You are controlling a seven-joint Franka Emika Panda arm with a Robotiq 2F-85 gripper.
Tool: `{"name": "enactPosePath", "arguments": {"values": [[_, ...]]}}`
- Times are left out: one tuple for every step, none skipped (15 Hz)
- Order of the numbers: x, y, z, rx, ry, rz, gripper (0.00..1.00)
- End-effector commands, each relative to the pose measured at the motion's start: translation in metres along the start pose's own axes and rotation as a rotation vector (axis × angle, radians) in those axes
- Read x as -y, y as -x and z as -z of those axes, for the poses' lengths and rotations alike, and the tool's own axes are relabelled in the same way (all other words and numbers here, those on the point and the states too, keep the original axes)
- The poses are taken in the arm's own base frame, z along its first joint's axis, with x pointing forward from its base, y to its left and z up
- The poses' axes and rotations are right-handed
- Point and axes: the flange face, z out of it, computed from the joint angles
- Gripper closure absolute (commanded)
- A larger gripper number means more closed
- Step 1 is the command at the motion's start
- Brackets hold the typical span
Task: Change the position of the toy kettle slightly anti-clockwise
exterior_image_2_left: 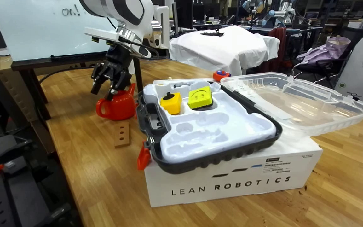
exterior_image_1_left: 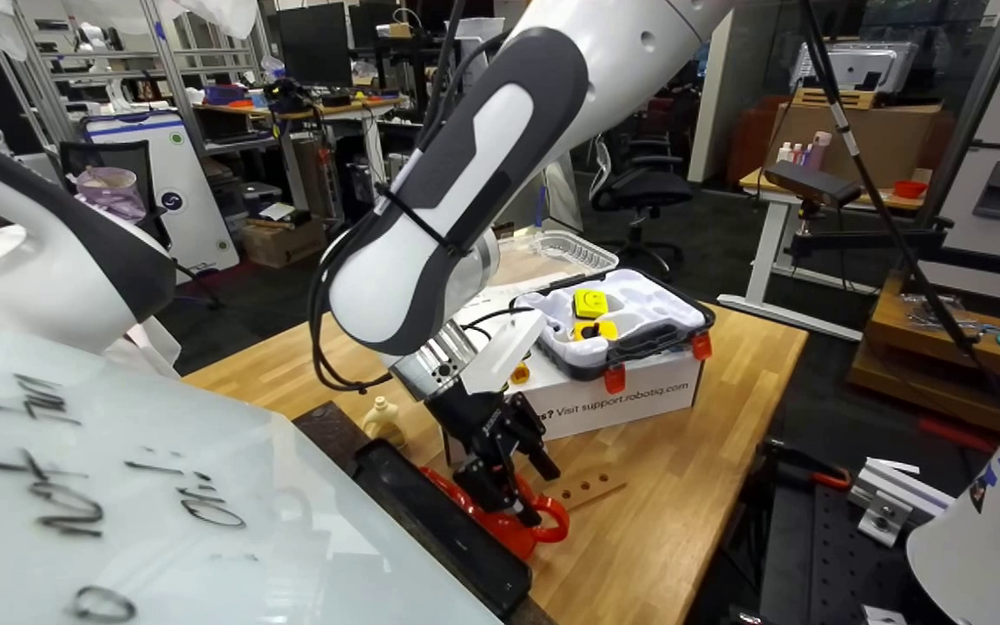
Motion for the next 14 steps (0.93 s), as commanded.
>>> {"name": "enactPosePath", "arguments": {"values": [[0.003,0.036,-0.001,0.000,-0.078,-0.010,0.00],[0.005,0.048,-0.004,-0.004,-0.099,-0.020,0.00],[0.008,0.060,-0.005,-0.009,-0.120,-0.025,0.00],[0.011,0.076,-0.008,-0.023,-0.147,-0.035,0.00],[0.014,0.089,-0.010,-0.032,-0.172,-0.044,0.00],[0.017,0.105,-0.014,-0.042,-0.201,-0.064,0.00],[0.020,0.119,-0.017,-0.050,-0.231,-0.076,0.00],[0.022,0.134,-0.024,-0.054,-0.266,-0.096,0.00],[0.025,0.149,-0.030,-0.053,-0.303,-0.111,0.00],[0.027,0.165,-0.039,-0.044,-0.346,-0.137,0.00],[0.028,0.181,-0.047,-0.028,-0.390,-0.158,0.00],[0.031,0.156,-0.039,0.018,-0.327,-0.118,0.00],[0.031,0.169,-0.046,0.019,-0.351,-0.132,0.00],[0.031,0.177,-0.048,0.009,-0.360,-0.139,0.00]]}}
